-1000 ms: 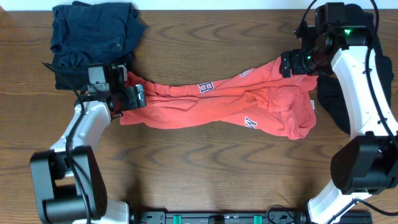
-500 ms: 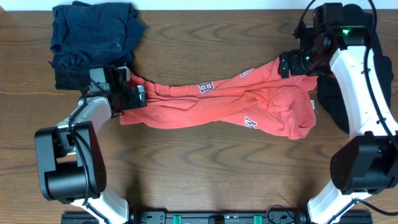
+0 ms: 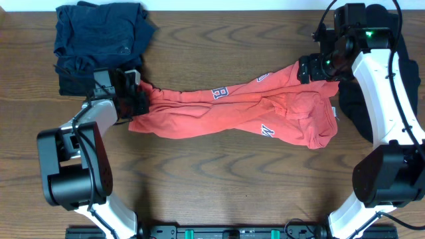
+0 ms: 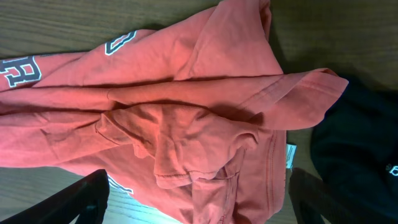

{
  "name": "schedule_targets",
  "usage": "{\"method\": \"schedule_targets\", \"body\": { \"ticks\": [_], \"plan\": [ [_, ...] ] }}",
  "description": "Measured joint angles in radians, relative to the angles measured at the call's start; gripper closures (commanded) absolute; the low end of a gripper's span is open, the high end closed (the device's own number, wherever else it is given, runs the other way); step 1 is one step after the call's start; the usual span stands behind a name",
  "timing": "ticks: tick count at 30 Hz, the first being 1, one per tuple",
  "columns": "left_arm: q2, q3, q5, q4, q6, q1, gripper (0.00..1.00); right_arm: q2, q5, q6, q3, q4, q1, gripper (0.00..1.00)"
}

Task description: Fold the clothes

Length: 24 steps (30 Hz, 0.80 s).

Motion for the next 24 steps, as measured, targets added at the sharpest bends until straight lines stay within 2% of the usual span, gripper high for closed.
{"method": "schedule_targets", "body": {
  "ticks": [3, 6, 8, 10, 13, 18, 24],
  "plan": [
    [-0.028, -0.008, -0.008, -0.066, -0.003, 0.017, 0.94, 0.0, -0.002, 0.0, 0.0, -0.002, 0.0, 0.2],
    [-0.093, -0.029, -0.051, -0.162, -0.006, 0.037, 0.93, 0.0, -0.019, -0.002, 0.0, -0.001, 0.0, 0.34],
    [-0.162, -0.039, -0.088, -0.209, -0.006, 0.048, 0.94, 0.0, -0.036, 0.003, -0.001, 0.002, 0.0, 0.5],
    [-0.245, -0.04, -0.126, -0.245, -0.007, 0.053, 0.94, 0.0, -0.05, 0.005, -0.01, 0.017, 0.0, 0.73],
    [-0.367, -0.039, -0.163, -0.266, -0.007, 0.053, 0.94, 0.0, -0.063, 0.031, -0.055, 0.063, 0.0, 0.97],
    [-0.489, -0.039, -0.187, -0.269, -0.007, 0.054, 0.94, 0.0, -0.138, 0.059, -0.208, 0.194, 0.0, 0.99],
    [-0.514, -0.039, -0.194, -0.262, -0.007, 0.053, 0.94, 0.0, -0.234, 0.09, -0.398, 0.364, 0.004, 0.99]
  ]
}}
